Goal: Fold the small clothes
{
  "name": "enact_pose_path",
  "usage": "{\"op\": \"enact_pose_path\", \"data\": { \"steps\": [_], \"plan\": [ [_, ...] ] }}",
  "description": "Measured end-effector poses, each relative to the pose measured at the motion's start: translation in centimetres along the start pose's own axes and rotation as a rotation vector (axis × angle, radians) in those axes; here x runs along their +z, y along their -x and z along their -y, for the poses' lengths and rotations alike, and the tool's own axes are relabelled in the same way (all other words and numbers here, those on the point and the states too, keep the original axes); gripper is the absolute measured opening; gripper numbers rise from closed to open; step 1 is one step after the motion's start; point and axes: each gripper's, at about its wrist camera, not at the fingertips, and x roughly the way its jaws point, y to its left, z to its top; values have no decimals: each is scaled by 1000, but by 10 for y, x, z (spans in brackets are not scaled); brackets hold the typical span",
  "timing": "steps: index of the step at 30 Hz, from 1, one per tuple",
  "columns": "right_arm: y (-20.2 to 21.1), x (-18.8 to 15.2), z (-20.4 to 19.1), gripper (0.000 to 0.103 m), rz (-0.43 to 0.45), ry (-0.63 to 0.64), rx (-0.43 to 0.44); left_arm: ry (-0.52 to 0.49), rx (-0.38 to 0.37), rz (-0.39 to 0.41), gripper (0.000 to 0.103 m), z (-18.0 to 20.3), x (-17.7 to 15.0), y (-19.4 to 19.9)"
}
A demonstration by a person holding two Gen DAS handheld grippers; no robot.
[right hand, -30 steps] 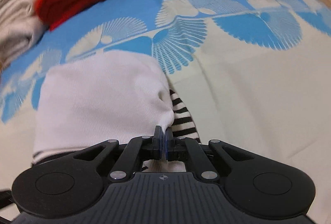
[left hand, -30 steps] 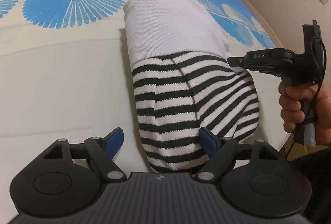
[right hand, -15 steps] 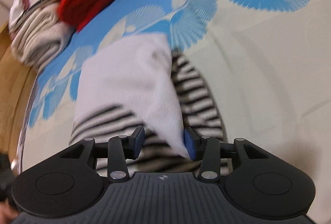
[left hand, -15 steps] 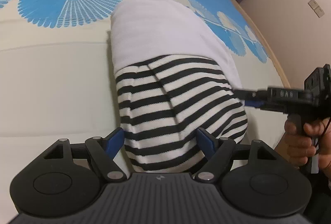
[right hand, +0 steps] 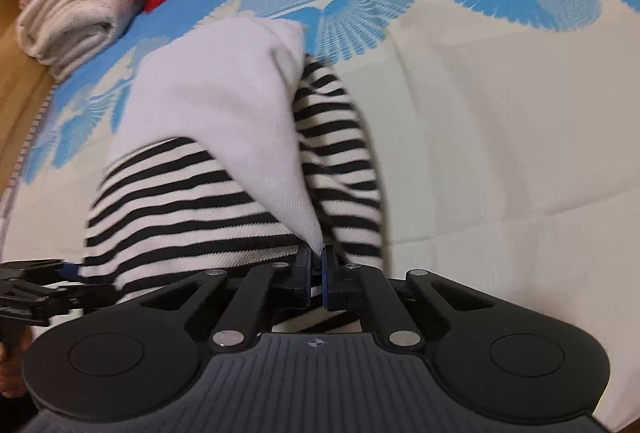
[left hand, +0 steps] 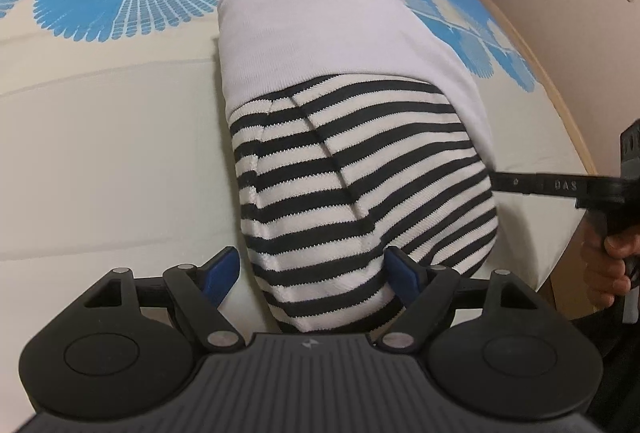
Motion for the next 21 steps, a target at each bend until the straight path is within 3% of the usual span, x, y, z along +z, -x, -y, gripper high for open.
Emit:
{"op": "enact_pose_path", "data": {
  "steps": [3,5,9,12,15,18,19,21],
  "plan": [
    [9,1,1,3,26,1,-76,-17,-12,0,84,5,2,0],
    [15,1,4,3,32,-30,-78,-36,-10,-4,84,7,3,-1],
    [-1,-3,9,3,-79,-23,-102,-56,14,-36,86,6,2,-10],
    [-9,0,7,4,-105,-13,-108,-56,-4,-71,86,3,9,-10],
    [4,15,12,8,8,-88,-106,1,-58,-32,86,-13,25,6],
    [30,28,18,31,231,-165,-60,122,-113,55,86,-40,42,20],
    [31,31,19,39,258,-181,-25,165,-126,70,86,-49,47,21],
    [23,37,16,43,244,-193,32,248,-148,88,86,-66,55,17]
  ]
}}
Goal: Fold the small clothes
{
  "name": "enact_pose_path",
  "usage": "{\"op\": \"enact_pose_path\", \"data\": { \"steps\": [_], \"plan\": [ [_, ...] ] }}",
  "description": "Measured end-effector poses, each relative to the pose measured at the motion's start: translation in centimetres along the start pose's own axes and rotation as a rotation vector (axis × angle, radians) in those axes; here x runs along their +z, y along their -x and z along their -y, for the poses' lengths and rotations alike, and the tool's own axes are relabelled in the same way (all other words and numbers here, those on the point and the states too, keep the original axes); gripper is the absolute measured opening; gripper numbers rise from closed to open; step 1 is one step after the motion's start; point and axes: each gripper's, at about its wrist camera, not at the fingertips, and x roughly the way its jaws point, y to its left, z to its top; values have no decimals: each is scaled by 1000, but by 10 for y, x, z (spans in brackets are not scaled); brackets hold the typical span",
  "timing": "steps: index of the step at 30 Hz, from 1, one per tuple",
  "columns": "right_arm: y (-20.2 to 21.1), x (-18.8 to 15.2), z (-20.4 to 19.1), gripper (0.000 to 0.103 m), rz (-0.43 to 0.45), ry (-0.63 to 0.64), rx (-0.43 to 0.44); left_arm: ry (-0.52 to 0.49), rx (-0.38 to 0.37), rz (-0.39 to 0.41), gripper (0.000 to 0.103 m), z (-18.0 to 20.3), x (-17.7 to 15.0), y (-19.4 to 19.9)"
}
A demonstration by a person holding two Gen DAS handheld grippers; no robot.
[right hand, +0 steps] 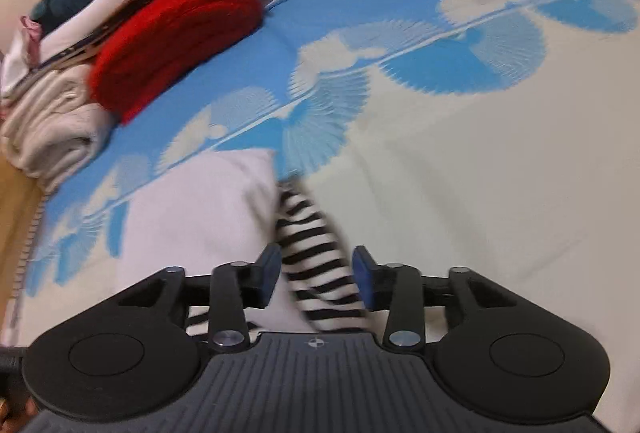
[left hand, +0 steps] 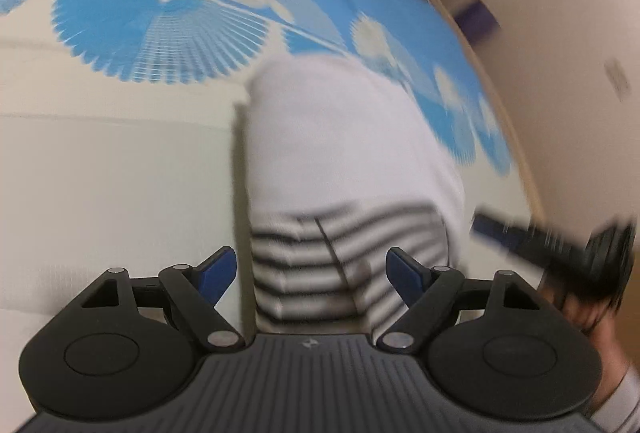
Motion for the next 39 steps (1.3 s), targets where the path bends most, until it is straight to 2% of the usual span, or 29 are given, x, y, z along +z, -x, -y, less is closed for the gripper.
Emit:
{"op": "enact_pose_path", "data": {
  "steps": [3,6,7,8,9,10,12,17,18,20,22,24,27,30,32,34,36,37,39],
  "plan": [
    [-23,3,-13,46,-52,5,39,96,-49,6,86,-16,14,-15],
    [-42,4,-21,48,-89,13,30,153,-88,4,86,-24,26,-35],
    [-49,4,-21,45,-104,6,23,176,-94,3,86,-26,28,-43],
    [-55,4,-20,25,-119,-4,26,198,-106,1,86,-29,28,-49],
    [-58,4,-20,9,-126,-5,40,221,-120,0,86,-32,30,-55],
    [-57,2,-21,5,-122,6,40,238,-134,1,86,-34,30,-60],
    [-53,1,-28,4,-94,75,-1,250,-160,4,86,-35,33,-68],
    [-56,3,-17,4,-102,59,-60,284,-209,-1,86,-35,33,-90],
    [-60,1,-16,4,-115,55,-66,291,-214,3,84,-35,32,-94],
    [-67,-1,-17,4,-138,50,-75,258,-186,27,68,-32,33,-94],
    [-71,-2,-22,4,-144,46,-89,200,-159,41,46,-23,37,-87],
    [-74,-1,-26,4,-143,24,-88,129,-141,63,42,-10,47,-70],
    [-77,1,-41,4,-122,18,-73,22,-96,137,42,1,71,-36],
    [-80,6,-66,4,-72,44,-8,-20,-34,200,42,-17,94,-4],
    [-86,8,-90,4,-43,68,43,-37,10,208,47,-38,104,11],
    [-96,8,-113,4,-35,93,68,-40,95,223,58,-56,111,18],
    [-108,7,-132,4,-34,111,76,-26,174,240,59,-71,110,26],
    [-114,7,-140,4,-33,121,74,-16,187,245,59,-76,108,31],
    [-122,7,-149,4,-39,128,59,-18,159,210,59,-80,104,38]
  ]
}}
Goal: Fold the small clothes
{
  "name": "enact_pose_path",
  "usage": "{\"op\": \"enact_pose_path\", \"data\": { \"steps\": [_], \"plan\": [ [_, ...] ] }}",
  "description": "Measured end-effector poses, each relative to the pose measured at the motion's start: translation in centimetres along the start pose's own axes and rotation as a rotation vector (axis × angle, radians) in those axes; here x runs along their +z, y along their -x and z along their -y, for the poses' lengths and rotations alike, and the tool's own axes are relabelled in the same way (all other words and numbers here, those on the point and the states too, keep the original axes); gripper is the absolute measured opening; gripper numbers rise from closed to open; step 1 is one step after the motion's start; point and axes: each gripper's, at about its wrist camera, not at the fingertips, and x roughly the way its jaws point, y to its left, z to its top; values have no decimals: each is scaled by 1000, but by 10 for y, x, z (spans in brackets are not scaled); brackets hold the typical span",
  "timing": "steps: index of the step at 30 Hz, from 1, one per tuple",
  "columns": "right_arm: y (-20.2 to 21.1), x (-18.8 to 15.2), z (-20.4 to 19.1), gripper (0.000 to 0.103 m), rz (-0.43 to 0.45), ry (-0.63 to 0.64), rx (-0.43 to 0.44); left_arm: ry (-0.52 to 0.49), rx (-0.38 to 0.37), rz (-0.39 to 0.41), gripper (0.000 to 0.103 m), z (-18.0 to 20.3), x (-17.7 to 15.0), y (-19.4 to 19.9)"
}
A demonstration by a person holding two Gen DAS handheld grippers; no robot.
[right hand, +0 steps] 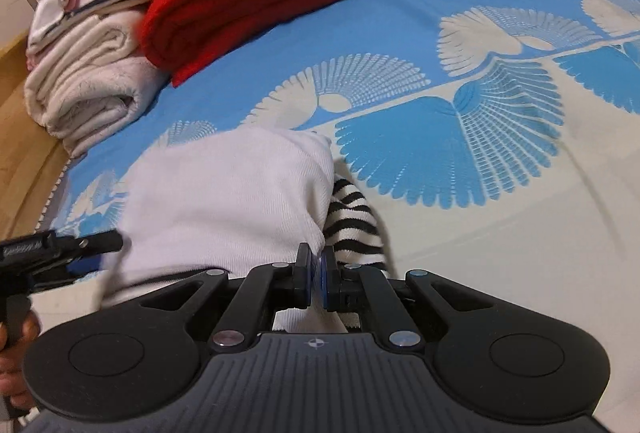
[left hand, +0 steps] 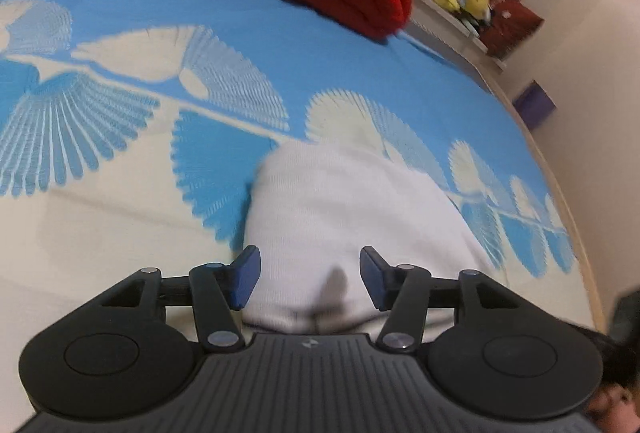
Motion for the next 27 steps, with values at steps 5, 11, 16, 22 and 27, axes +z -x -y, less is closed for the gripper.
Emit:
{"op": "enact_pose_path", "data": {
  "steps": [5,11,16,22,27],
  "plan": [
    [-12,-2,-7,4,-42,18,-64,-187,49,-117,63,11,-28,1],
    [-1,-3,-8,6,-31,24,-41,-233,87,-89,65,15,-50,32],
    [28,-9,-10,13,-24,64,21,-392,87,-178,69,33,-82,40],
    [21,-42,7,14,-240,137,-127,-347,170,-126,72,46,-96,68],
    [88,-43,-4,21,-18,194,-131,-361,251,124,92,79,-119,154]
  ]
}}
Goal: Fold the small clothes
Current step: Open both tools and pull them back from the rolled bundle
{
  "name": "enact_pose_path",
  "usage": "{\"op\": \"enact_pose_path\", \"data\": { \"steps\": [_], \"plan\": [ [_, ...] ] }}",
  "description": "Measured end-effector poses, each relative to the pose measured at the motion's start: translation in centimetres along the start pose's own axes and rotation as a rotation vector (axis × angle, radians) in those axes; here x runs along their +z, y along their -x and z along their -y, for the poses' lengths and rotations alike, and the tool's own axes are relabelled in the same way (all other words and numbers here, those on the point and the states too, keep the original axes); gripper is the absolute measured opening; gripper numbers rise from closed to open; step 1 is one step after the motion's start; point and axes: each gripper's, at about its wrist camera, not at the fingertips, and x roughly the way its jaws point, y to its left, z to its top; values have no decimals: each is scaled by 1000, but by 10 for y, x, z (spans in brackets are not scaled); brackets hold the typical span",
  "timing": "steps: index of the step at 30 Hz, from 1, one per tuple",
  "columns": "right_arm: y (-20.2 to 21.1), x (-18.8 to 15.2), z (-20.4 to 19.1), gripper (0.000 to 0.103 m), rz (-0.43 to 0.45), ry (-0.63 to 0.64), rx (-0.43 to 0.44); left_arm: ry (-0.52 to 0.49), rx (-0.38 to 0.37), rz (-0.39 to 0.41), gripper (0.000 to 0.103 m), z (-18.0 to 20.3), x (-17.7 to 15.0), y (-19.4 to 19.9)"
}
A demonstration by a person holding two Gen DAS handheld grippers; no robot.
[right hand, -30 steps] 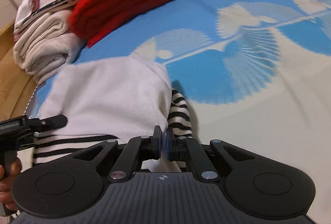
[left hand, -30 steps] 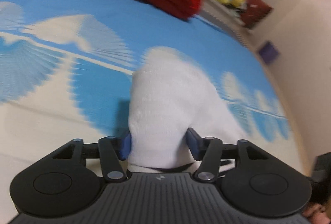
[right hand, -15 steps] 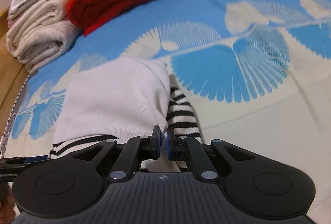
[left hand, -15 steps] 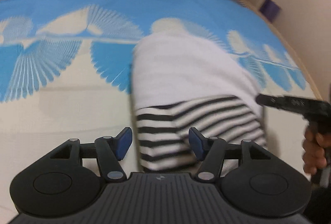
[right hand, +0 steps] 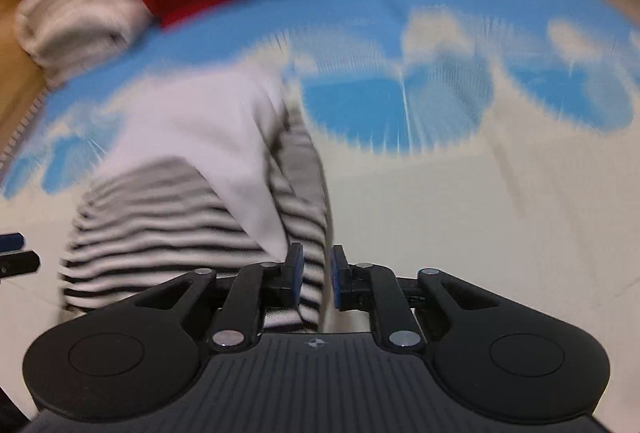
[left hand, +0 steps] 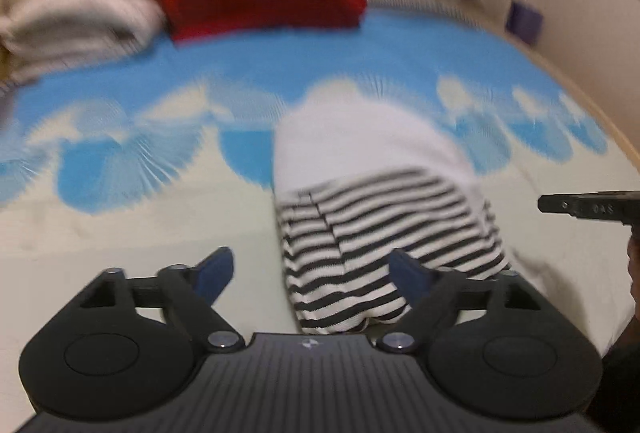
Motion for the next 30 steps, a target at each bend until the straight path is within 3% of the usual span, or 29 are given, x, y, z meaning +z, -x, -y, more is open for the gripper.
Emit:
{"op": "enact_pose_path", "data": {
  "steps": [2,5,8,11,14,18,22,25,30],
  "plan": [
    [36,-5,-11,48,108,58,-25,6,15,72,95,9,-10,37],
    [87,-24,-23,69,228,70,-36,14,12,144,97,27,-32,81],
    [125,-52,-39,74,298,103,10,49,1,156,97,44,-53,108],
    [155,-84,-57,83,343,156,-7,87,16,175,97,63,-73,126],
    [171,-110,-65,85,353,146,-14,78,55,231,97,83,-91,133],
    [166,-134,-69,85,323,134,-31,80,93,198,97,91,-102,113],
    [152,-138,-73,85,312,148,-52,119,72,108,98,89,-103,91],
    [142,-137,-72,85,298,144,-67,85,134,115,102,92,-103,83],
    [130,-134,-69,85,270,115,-72,109,138,100,102,91,-101,75]
  ]
}}
